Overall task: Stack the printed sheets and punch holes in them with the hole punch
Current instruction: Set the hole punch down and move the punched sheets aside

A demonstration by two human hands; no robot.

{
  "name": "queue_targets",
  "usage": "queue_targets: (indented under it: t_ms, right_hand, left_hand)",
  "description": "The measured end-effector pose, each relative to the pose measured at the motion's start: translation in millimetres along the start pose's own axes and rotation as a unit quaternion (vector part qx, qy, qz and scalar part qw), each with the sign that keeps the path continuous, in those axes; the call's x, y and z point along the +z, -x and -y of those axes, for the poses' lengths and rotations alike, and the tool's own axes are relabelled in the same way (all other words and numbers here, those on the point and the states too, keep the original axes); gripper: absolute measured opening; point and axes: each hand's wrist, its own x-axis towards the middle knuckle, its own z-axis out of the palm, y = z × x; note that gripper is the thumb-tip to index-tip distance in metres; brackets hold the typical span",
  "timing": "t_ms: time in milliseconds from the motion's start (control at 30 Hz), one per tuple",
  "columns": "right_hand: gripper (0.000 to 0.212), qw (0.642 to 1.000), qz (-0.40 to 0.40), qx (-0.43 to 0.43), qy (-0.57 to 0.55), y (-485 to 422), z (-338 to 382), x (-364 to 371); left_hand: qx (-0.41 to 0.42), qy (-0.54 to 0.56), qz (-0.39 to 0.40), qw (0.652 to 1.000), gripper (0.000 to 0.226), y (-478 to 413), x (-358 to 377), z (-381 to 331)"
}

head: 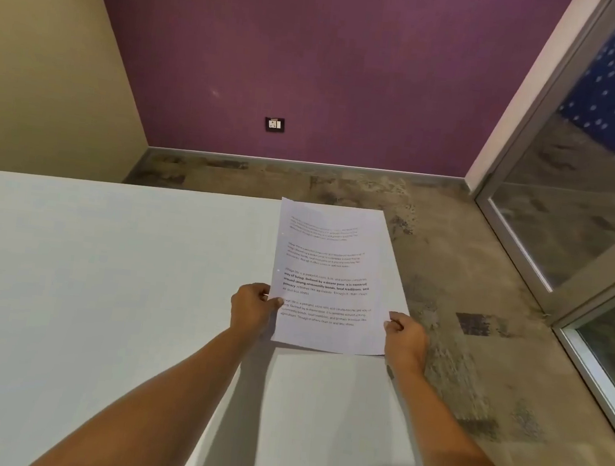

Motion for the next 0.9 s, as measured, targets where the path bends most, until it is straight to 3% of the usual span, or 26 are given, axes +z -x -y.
queue_targets:
  t_ms: [367,667,900]
  right_hand:
    - [0.032,0.999,-0.052,0.004,-0.004,-38,-8,10]
    - [0.032,0.998,-0.066,0.003,-0.002,-49,0,15]
    - [0.032,0.996,-0.077,-0.024,0.042,-41,-1,12]
  left_hand:
    - [0.019,-0.104,0.002,0.994,0.021,-31,43,-11]
    - [0.007,-0.222,0.022,0.975,0.038,-39,48,-19]
    - [0.027,-0.234,0.026,0.972,0.042,-36,45,-18]
